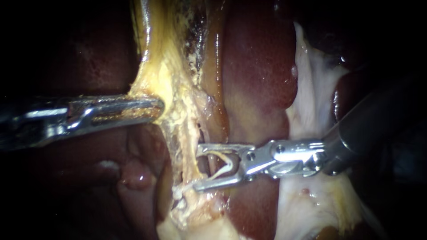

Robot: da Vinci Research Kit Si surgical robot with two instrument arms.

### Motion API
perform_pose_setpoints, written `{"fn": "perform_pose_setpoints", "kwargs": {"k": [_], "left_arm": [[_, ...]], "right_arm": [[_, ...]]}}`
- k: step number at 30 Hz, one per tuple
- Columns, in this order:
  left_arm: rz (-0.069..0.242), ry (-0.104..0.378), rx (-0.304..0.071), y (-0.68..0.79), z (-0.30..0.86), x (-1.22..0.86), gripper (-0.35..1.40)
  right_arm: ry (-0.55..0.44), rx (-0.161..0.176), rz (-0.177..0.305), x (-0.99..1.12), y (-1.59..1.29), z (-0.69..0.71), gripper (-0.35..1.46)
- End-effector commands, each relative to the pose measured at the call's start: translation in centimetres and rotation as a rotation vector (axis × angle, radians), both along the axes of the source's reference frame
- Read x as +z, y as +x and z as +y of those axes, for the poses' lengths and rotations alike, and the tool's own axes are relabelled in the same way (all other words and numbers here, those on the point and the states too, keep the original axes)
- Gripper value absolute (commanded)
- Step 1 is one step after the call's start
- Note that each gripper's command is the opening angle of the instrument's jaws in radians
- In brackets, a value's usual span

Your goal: Clipping second clip left tube

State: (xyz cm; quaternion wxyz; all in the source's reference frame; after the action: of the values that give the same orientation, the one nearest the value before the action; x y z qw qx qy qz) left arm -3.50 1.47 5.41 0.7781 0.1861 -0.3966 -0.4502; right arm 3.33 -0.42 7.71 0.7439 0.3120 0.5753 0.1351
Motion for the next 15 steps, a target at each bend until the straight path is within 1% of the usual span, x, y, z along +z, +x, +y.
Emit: {"fn": "perform_pose_setpoints", "kwargs": {"k": [1,4,8,11,15], "left_arm": [[0.001,0.000,0.000,0.00,0.00,0.01,-0.35],[0.001,0.000,0.000,0.00,0.00,0.01,-0.35],[0.001,0.000,0.000,-0.01,0.00,0.01,-0.35],[0.001,0.000,-0.001,-0.04,0.00,0.02,-0.35],[0.003,-0.001,-0.003,-0.07,0.00,0.02,-0.35]], "right_arm": [[0.012,-0.007,0.022,-0.02,0.01,-0.03,0.59],[0.056,-0.038,0.074,-0.12,0.07,-0.11,0.58],[0.090,-0.087,0.113,-0.26,0.16,-0.18,0.56],[0.094,-0.093,0.121,-0.28,0.24,-0.21,0.55],[0.097,-0.089,0.116,-0.20,0.37,-0.22,0.55]]}}
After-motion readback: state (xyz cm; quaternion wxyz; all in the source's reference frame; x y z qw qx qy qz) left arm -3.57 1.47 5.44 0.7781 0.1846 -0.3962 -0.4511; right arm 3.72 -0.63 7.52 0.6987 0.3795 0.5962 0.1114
